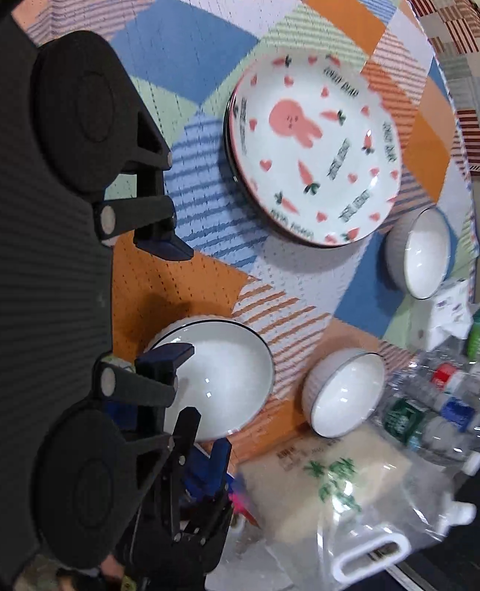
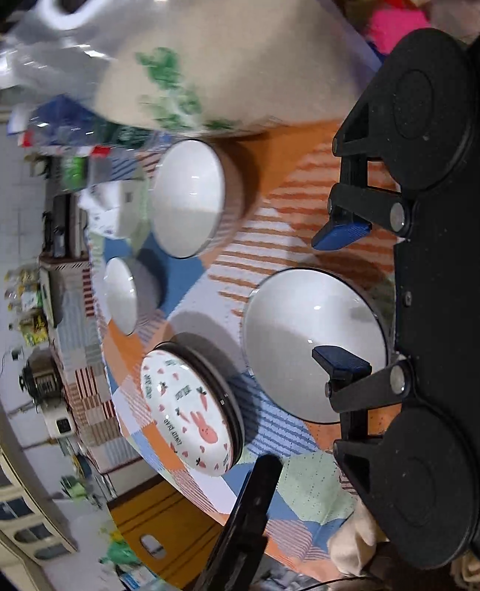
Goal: Organize plates and bowls
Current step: 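Move both grippers to the rim of a white bowl and close, then lift the white bowl and carry it toward the bowl beside the rice bag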
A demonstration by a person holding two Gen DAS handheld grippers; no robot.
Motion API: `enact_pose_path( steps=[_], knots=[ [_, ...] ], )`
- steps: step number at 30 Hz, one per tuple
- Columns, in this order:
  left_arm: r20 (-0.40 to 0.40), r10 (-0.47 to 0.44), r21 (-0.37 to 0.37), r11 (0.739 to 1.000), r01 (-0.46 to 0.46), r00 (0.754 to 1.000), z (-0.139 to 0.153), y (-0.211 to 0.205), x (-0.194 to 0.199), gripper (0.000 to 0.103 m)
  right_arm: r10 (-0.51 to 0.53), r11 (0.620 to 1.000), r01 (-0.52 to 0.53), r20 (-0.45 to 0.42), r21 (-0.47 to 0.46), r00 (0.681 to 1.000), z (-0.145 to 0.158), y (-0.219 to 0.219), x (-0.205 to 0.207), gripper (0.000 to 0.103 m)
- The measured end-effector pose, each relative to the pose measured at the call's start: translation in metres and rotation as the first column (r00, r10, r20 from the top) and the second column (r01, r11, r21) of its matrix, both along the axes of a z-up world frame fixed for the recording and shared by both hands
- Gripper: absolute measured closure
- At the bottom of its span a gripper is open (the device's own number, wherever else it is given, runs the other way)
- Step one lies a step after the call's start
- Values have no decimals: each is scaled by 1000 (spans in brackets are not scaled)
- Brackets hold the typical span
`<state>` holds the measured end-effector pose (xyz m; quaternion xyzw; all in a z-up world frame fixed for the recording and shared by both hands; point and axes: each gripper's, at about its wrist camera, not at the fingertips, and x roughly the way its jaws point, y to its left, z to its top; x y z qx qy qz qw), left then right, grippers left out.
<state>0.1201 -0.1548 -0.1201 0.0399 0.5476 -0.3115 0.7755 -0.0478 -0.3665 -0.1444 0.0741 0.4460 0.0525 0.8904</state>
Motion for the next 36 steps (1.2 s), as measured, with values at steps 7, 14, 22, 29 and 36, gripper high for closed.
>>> enact_pose_path(
  steps=[7, 14, 22, 29, 36],
  knots=[
    [-33, -9, 17, 1000, 10, 999, -27, -16, -1, 59, -96, 992, 100, -61, 73, 994, -26, -3, -1, 56],
    [-82, -61, 7, 998, 62, 995, -29, -29, -3, 88, -153, 978, 163, -85, 129, 985, -31, -5, 4, 77],
    [-41, -39, 14, 999, 40, 998, -15, -24, 4, 88, -183, 967, 202, -122, 157, 975, -32, -7, 19, 81],
    [-45, -14, 5, 1000, 14, 999, -2, -17, 30, 88, -155, 973, 167, -86, 160, 984, -19, -2, 42, 81],
    [-94, 31, -31, 999, -34, 995, -10, -11, 59, 88, -142, 975, 155, -85, 160, 986, -15, -3, 72, 81]
  ],
)
